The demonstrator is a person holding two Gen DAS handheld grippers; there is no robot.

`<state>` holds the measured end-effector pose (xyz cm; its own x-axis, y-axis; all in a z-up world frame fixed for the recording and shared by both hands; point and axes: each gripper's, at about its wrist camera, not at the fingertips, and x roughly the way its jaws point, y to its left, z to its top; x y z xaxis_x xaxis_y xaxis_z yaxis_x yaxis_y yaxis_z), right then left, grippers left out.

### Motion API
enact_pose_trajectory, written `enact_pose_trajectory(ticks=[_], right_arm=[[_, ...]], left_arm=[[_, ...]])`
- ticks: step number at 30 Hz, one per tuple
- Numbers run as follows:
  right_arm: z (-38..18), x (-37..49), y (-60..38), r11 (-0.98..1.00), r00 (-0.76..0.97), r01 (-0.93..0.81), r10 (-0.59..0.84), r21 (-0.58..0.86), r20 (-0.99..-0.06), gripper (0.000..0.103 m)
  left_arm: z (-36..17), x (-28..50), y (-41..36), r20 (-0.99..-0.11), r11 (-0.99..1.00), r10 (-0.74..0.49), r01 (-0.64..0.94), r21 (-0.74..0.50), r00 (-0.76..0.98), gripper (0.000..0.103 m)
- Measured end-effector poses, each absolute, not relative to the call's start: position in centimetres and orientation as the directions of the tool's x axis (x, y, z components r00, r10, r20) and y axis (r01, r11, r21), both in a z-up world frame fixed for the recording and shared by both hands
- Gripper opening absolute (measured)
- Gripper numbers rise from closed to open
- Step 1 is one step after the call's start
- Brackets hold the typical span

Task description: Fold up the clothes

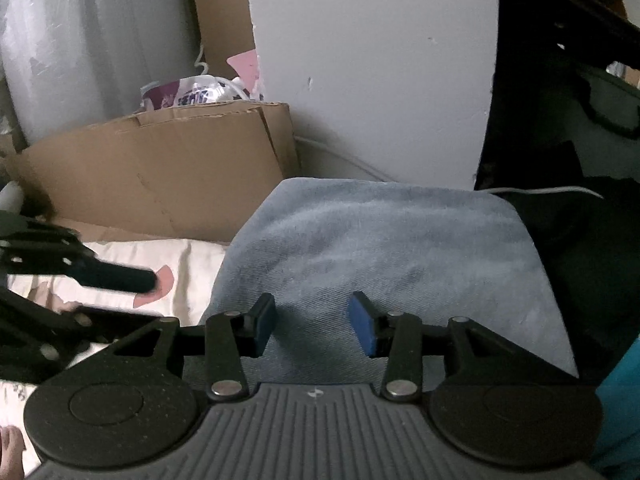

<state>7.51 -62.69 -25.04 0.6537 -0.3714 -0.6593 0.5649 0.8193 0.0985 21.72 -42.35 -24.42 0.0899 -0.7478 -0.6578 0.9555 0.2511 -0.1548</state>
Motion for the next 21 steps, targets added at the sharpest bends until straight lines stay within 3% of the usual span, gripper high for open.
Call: enact_pose_trajectory(ticks=[21], right_arm=[[-24.8, 5.2, -59.6, 0.822, 0.646, 0.568, -0.425, 0.028, -0.634, 0.048]], left_arm=[[-25.7, 19.4, -44.5, -0.661, 0.250, -0.748, 0.902, -0.352, -0.051, 0.041]])
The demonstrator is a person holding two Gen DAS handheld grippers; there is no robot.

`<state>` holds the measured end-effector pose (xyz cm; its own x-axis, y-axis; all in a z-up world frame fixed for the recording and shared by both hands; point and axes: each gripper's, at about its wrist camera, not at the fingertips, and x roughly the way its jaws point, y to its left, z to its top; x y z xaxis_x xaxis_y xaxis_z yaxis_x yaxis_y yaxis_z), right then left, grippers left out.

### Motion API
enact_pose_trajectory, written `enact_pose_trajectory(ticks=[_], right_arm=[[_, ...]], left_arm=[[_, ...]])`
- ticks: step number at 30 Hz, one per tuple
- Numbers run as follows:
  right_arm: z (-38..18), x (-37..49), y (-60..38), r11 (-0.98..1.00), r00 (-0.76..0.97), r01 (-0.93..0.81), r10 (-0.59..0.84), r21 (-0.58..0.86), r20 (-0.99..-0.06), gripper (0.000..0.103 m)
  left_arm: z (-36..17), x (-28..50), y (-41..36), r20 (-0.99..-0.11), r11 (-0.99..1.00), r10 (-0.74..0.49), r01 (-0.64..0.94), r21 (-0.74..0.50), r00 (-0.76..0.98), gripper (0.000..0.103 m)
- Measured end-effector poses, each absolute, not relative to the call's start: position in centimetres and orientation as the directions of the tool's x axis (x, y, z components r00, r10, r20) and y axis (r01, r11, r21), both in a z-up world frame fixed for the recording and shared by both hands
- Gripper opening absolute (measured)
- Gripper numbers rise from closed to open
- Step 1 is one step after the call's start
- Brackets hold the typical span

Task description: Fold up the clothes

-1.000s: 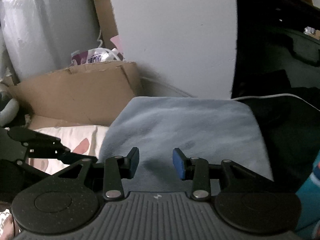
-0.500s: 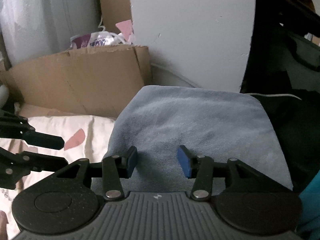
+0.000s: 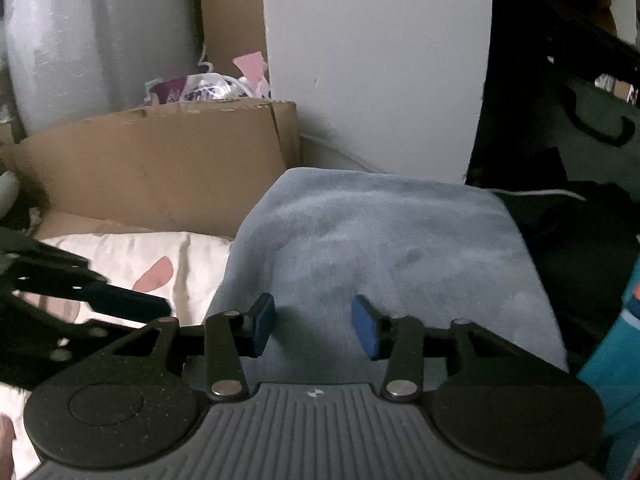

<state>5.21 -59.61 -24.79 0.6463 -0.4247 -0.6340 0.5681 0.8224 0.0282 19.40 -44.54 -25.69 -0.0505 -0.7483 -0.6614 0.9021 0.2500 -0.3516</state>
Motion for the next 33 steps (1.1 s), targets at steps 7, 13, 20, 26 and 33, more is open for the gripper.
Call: enact_pose_trajectory(ticks=[7, 13, 20, 26, 33], right_arm=[[-23.6, -0.1, -59.0, 0.796, 0.643, 0.606, -0.489, 0.001, -0.590, 0.048], [-23.5, -4.6, -60.0, 0.707, 0.570, 0.707, -0.593, -0.029, -0.568, 0.048], [-25.5, -9.2, -61.9, 0.558, 0.462, 0.830, -0.663, 0.023, -0.589, 0.048], [-27.2, -11.2, -63.7, 0.453, 0.443, 0.879, -0.653, 0.152, -0.614, 0.048], [-30.0, -12.4, -66.0, 0.359, 0.491, 0.871, -0.580, 0.336, -0.651, 0.048]], left_arm=[[-26.6, 18.3, -45.1, -0.677, 0.255, -0.725, 0.866, -0.429, -0.122, 0.040], [-27.3, 18.5, -44.8, -0.683, 0.276, -0.715, 0.835, -0.475, -0.152, 0.040], [-28.3, 17.7, -44.5, -0.678, 0.261, -0.700, 0.804, -0.535, -0.224, 0.035], [-28.1, 18.2, -43.9, -0.652, 0.254, -0.717, 0.778, -0.575, -0.247, 0.021], [-27.7, 18.0, -43.8, -0.662, 0.246, -0.710, 0.797, -0.552, -0.239, 0.018]])
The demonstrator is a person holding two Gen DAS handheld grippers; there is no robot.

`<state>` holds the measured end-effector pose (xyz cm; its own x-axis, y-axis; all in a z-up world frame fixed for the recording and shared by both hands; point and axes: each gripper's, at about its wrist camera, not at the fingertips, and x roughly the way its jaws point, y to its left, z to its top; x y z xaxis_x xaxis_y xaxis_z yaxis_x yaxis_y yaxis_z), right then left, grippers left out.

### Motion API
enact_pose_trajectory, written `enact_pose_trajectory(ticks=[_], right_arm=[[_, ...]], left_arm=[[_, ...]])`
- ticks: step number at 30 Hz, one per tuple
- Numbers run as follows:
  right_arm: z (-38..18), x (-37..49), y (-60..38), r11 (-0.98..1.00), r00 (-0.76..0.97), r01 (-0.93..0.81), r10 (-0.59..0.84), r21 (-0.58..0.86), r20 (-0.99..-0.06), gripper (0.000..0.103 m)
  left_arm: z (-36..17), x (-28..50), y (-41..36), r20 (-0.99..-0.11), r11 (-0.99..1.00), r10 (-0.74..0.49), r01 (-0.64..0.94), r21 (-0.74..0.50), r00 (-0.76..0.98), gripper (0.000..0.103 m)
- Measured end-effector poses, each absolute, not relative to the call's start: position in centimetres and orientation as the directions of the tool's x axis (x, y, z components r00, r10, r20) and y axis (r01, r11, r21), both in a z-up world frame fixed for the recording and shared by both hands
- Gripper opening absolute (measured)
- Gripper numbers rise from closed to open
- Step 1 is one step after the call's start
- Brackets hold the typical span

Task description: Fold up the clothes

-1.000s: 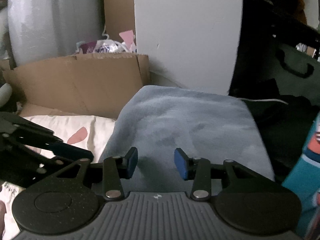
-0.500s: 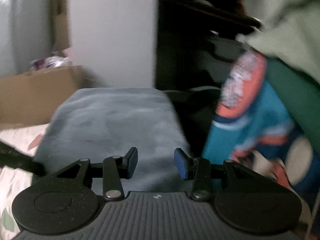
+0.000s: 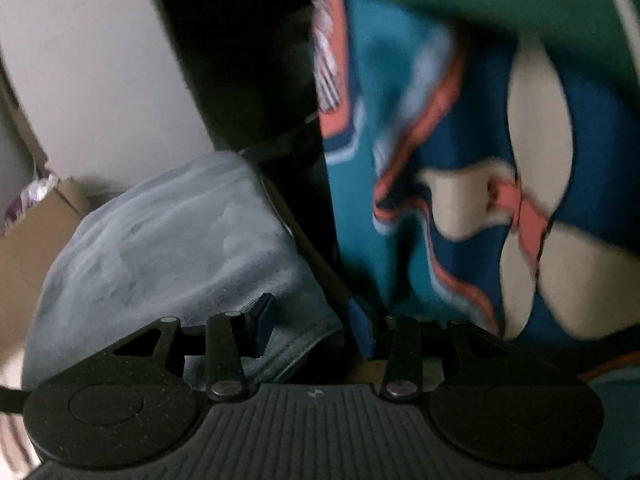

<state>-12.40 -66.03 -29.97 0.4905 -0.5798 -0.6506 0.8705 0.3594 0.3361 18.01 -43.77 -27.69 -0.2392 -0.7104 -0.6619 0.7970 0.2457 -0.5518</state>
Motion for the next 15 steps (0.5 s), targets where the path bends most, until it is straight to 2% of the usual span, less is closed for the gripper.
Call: enact_pose_trajectory(ticks=[1, 3, 7, 9, 11, 15], right_arm=[[-30.5, -12.7, -66.2, 0.341, 0.504, 0.864, -0.561, 0.372, -0.657, 0.045], [-31.1, -13.2, -66.0, 0.329, 0.524, 0.852, -0.539, 0.408, -0.659, 0.029], [-30.9, -12.6, -65.0, 0.368, 0.515, 0.855, -0.535, 0.364, -0.670, 0.022], [-30.6, -12.7, -64.8, 0.370, 0.514, 0.855, -0.519, 0.362, -0.683, 0.010], [-30.4, -12.7, -64.6, 0.373, 0.515, 0.854, -0.495, 0.363, -0.700, 0.002], [-29.9, -13.6, -63.9, 0.343, 0.539, 0.841, -0.466, 0.418, -0.702, 0.008]], left_arm=[[-27.8, 18.0, -43.8, -0.666, 0.248, -0.707, 0.799, -0.548, -0.238, 0.018], [-28.1, 18.0, -43.7, -0.677, 0.252, -0.699, 0.806, -0.535, -0.231, 0.018], [-28.3, 17.8, -43.4, -0.690, 0.242, -0.691, 0.829, -0.504, -0.217, 0.018], [-28.2, 17.8, -43.2, -0.690, 0.239, -0.691, 0.832, -0.500, -0.216, 0.018], [-27.9, 17.7, -43.1, -0.691, 0.231, -0.690, 0.840, -0.491, -0.214, 0.018], [-27.1, 17.9, -42.3, -0.701, 0.220, -0.684, 0.861, -0.459, -0.199, 0.018]])
